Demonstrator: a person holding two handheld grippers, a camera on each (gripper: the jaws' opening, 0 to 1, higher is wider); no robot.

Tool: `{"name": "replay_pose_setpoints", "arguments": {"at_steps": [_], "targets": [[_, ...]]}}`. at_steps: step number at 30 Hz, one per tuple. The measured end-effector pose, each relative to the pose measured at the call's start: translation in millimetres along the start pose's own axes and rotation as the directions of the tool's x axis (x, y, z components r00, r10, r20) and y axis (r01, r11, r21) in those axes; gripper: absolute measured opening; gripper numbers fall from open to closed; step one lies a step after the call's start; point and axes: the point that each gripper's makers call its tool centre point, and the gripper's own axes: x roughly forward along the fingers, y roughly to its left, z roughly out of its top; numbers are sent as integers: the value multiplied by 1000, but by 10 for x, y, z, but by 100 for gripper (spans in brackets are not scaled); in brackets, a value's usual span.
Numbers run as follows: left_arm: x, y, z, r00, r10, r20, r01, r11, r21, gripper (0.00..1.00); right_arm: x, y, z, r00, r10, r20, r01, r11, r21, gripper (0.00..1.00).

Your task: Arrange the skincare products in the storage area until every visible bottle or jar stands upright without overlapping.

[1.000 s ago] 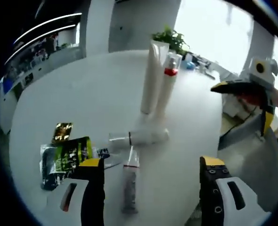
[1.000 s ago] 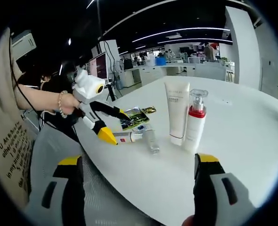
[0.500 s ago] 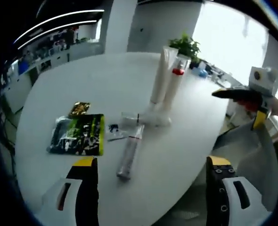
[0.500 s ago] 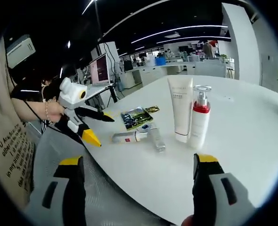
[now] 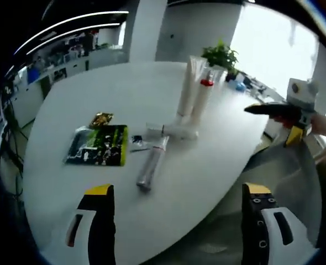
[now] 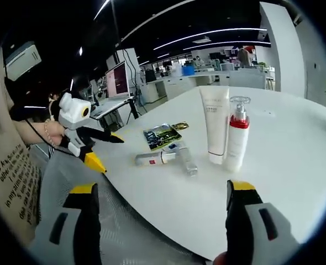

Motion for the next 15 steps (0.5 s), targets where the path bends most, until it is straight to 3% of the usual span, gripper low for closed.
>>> {"name": "replay_pose_setpoints", "arguments": {"at_steps": [15], "targets": [[42,-27,-15,1000,-16,-3,16,1000,-15,91,14,-25,-33,1000,-10,-19,10,1000,12,94]]}}
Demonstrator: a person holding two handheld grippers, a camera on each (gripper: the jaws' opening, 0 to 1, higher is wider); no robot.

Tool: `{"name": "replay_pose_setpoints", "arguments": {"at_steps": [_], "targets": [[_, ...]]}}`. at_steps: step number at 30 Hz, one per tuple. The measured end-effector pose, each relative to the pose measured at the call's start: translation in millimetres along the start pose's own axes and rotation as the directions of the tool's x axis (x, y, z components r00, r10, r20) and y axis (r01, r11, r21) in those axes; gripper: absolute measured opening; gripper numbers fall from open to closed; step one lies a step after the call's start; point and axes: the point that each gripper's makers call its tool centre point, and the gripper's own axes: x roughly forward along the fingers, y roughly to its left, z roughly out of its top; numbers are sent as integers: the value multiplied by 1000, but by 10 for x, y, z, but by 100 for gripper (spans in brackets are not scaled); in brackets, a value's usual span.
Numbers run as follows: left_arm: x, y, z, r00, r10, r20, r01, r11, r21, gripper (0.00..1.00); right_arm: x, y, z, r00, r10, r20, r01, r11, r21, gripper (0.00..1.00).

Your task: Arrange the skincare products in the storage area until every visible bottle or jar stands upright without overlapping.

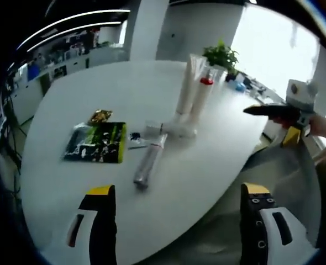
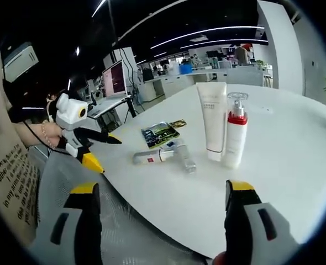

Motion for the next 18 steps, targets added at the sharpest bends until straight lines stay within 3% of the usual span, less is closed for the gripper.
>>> {"name": "replay_pose_setpoints", "arguments": {"at_steps": [4,18], "targets": [[20,-1,-1,1000,-7,-2,7,1000,-2,90,6,14,10,1000,15,-9,-15,1000,10,92],[108,63,-6,1000,-22,-11,22,999,-26,89,228,-108,109,997,33,-64,-38,997,-73,81]]}}
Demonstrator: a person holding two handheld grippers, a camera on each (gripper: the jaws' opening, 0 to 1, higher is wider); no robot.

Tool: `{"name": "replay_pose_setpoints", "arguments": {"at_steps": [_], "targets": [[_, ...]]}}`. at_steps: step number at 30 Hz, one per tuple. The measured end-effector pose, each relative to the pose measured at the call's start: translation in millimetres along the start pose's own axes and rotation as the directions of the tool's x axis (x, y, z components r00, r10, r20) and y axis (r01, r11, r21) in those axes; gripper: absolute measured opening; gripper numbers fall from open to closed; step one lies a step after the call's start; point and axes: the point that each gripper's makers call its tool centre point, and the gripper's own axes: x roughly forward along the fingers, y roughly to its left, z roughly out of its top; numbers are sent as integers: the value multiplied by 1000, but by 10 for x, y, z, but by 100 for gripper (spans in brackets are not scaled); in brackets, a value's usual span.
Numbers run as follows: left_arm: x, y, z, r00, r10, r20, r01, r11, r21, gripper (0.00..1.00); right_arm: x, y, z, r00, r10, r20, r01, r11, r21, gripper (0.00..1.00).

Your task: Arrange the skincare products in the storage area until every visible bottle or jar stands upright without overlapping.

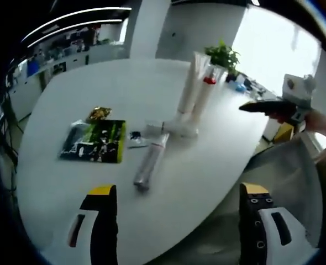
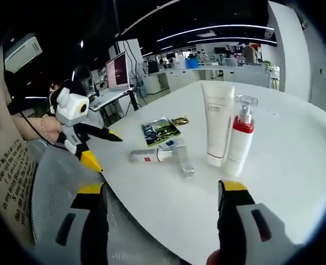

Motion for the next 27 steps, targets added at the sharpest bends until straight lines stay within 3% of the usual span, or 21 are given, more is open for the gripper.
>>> {"name": "replay_pose_setpoints", "arguments": {"at_steps": [9,27], "targets": [[66,-18,22,1000,-22,-3,22,1000,-9,87,278,-65,140,999,38,-15,-39,998,-50,75],[159,95,-79,999,-29,-40,27,999,-44,86,901,-203,119,995,62,-82,-68,995,-71,53]]}}
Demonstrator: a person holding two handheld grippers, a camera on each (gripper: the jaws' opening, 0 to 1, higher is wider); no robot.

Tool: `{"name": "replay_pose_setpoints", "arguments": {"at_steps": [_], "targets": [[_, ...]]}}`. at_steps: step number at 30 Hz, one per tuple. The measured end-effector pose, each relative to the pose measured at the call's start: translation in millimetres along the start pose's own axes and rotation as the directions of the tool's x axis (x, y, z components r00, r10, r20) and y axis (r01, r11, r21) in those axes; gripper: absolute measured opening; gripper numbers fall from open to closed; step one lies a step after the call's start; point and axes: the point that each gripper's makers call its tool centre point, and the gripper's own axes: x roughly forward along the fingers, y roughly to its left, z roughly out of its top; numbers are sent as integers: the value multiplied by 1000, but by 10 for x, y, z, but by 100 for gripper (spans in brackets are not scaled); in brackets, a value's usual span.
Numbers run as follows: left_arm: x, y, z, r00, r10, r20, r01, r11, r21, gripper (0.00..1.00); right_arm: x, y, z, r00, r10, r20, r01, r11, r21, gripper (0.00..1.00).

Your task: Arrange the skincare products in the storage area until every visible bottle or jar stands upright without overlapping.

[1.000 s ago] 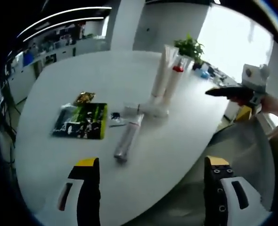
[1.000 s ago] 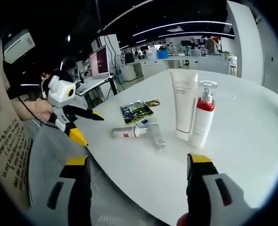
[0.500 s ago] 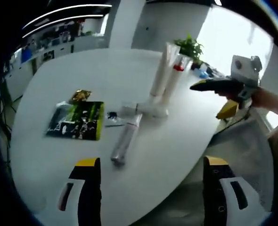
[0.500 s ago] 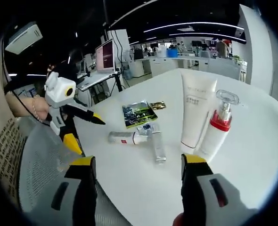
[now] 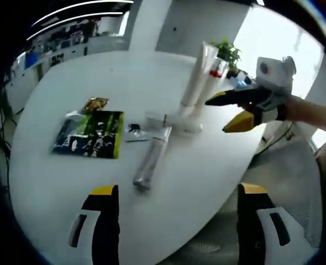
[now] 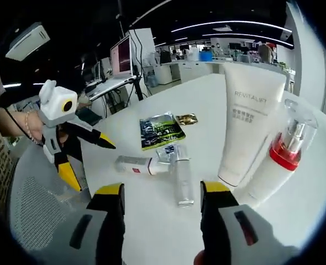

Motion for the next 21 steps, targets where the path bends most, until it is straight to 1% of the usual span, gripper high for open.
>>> {"name": "replay_pose_setpoints", "arguments": {"at_steps": [1,5,7,9,16,19,21], "targets": [[3,9,-4,1000,1,-1,-1,1000,-3,86,40,-12,-9,1000,-2,-13,2,1000,-7,51],[13,44,-22,1000,5,-5,-5,1000,-12,85,150,-52,-16,1000,-8,-28,7,1000,-27,47],[18,56,-27,1000,4,-8,-4,1000,-17,84,203,-117,-30,999,-36,-36,34,998,-54,44],[25,61,-34,1000,1,-11,-2,1000,-22,84,261,-159,-39,998,-48,-43,46,997,-54,40],[52,77,-38,1000,-3,-10,2,999,-35,82,405,-201,-68,996,-49,-75,44,997,-68,37],[64,87,-49,1000,-5,-12,4,999,-39,82,468,-228,-100,994,-54,-91,47,996,-76,35],[67,95,-53,1000,-4,-14,3,999,-40,82,502,-277,-126,992,-76,-102,68,994,-80,33]]}}
